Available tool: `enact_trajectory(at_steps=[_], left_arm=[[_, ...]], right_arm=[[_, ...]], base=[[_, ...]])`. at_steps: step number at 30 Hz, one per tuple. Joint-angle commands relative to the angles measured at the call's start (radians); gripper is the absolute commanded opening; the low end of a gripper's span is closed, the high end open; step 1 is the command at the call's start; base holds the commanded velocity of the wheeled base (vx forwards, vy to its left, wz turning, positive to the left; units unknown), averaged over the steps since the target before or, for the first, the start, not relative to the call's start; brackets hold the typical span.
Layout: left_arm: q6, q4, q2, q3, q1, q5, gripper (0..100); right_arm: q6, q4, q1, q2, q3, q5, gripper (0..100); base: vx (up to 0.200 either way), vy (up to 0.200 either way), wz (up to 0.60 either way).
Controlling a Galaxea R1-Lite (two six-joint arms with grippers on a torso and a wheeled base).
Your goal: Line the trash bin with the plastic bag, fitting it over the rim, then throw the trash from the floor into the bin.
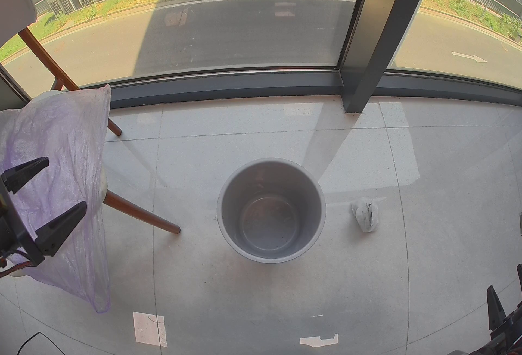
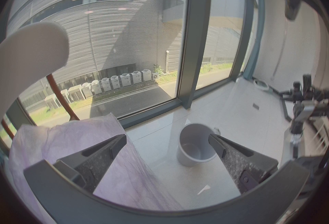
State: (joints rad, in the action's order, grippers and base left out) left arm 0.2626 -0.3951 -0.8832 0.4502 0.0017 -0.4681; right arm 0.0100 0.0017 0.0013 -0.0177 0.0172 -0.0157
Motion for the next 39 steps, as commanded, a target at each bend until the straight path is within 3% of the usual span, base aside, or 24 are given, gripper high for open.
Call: enact_trajectory(at_steps=[1,6,11,16,20,25,39], left_arm=[[0.103,-0.041,-0.183,0.021,0.000,0.006,100],[0.099,-0.034,-0.215,0.030,-0.040,0.089,100],[0.024,-0.041,-0.276,0.054,-0.212,0.290,100],[-0.083,-0.034,-0.330,0.122,-0.292,0.513,100],[-0.128,-0.030,-0.350,0.136,-0.298,0.657,100],[-0.137,-0.030,-0.413,0.139,-0.298,0.707,100],[-0.131,-0.030,-0.516,0.160,-0.304,0.747,100]], right_arm=[[-0.001,0.000,0.000,0.016,-0.014,0.000,100],[-0.001,0.000,0.000,0.016,-0.014,0.000,100],[-0.001,0.000,0.000,0.016,-0.014,0.000,100],[-0.001,0.000,0.000,0.016,-0.014,0.000,100],[-0.001,0.000,0.000,0.016,-0.014,0.000,100],[-0.001,0.000,0.000,0.016,-0.014,0.000,100],[-0.001,0.000,0.000,0.016,-0.014,0.000,100]], base=[[0.000,0.000,0.00],[0.000,0.000,0.00],[0.000,0.000,0.00],[0.000,0.000,0.00],[0.000,0.000,0.00],[0.000,0.000,0.00],[0.000,0.000,0.00]])
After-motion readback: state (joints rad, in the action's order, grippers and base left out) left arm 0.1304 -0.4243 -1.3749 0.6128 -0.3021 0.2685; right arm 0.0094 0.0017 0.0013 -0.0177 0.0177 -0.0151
